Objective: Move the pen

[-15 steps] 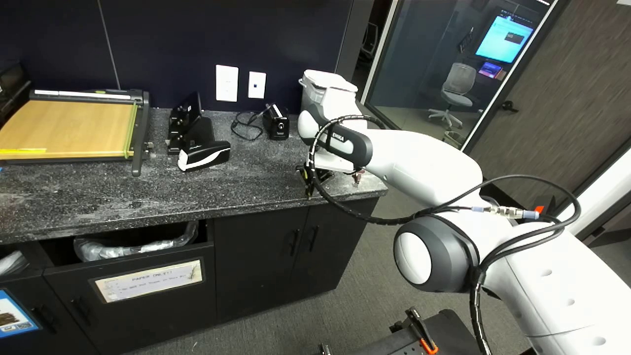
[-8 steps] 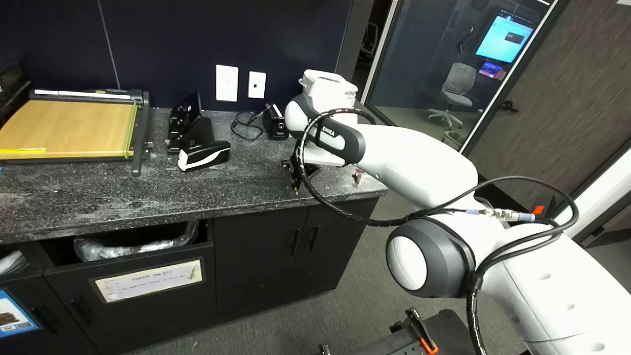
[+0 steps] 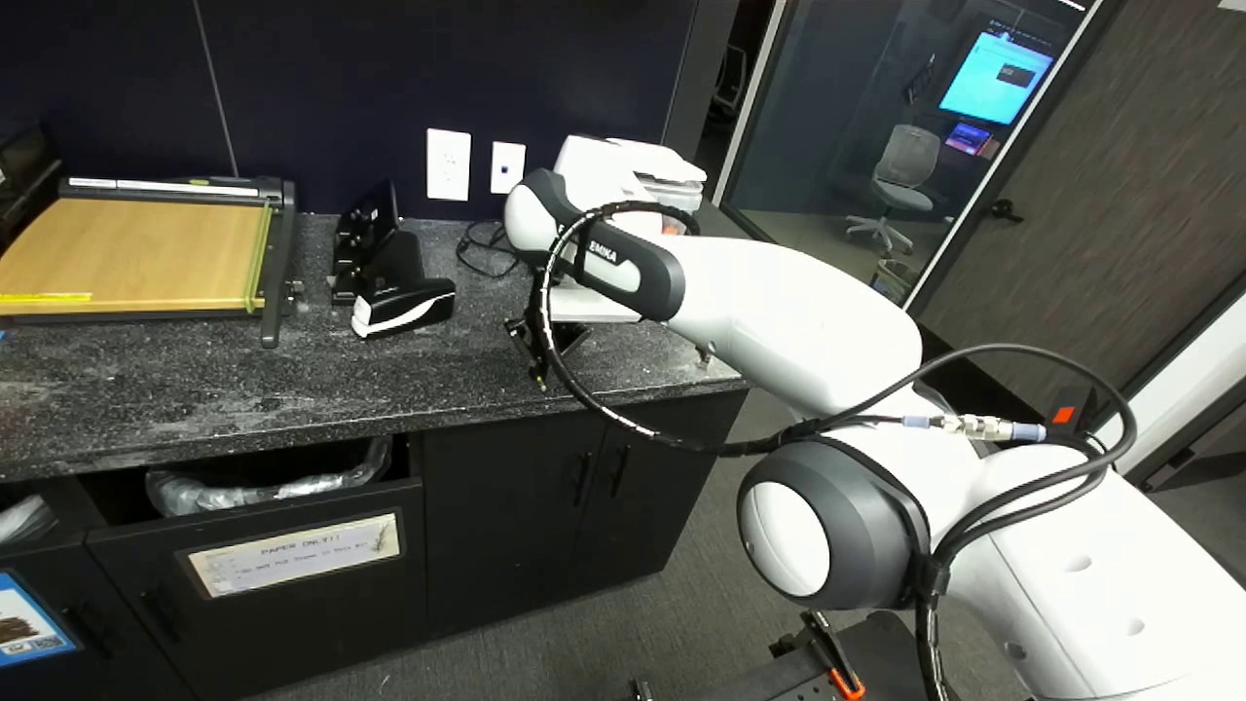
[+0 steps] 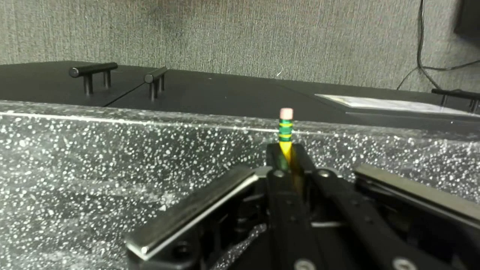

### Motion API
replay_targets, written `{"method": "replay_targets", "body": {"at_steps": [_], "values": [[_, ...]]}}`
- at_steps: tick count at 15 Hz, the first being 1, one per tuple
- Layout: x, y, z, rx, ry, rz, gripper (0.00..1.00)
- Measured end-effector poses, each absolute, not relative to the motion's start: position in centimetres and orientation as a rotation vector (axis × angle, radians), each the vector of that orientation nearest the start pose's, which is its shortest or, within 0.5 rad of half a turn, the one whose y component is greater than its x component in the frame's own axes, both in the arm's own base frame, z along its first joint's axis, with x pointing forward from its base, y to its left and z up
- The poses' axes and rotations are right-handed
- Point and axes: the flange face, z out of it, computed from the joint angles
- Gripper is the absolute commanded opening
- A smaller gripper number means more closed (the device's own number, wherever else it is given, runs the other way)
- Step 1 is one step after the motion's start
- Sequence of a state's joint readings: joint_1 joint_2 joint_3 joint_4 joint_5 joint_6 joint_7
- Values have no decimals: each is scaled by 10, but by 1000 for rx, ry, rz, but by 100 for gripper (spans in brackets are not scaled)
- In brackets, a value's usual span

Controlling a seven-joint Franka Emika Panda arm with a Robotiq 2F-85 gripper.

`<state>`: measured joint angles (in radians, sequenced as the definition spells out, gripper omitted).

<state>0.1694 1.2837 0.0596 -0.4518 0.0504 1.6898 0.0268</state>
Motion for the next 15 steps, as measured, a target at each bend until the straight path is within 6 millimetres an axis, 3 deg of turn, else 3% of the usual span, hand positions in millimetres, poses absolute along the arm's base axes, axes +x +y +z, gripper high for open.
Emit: {"method": "replay_targets", "body": {"at_steps": [8, 15], "values": [[774, 165, 231, -3027, -300, 232, 2], [774, 161, 228, -3037, -297, 236, 2]]}}
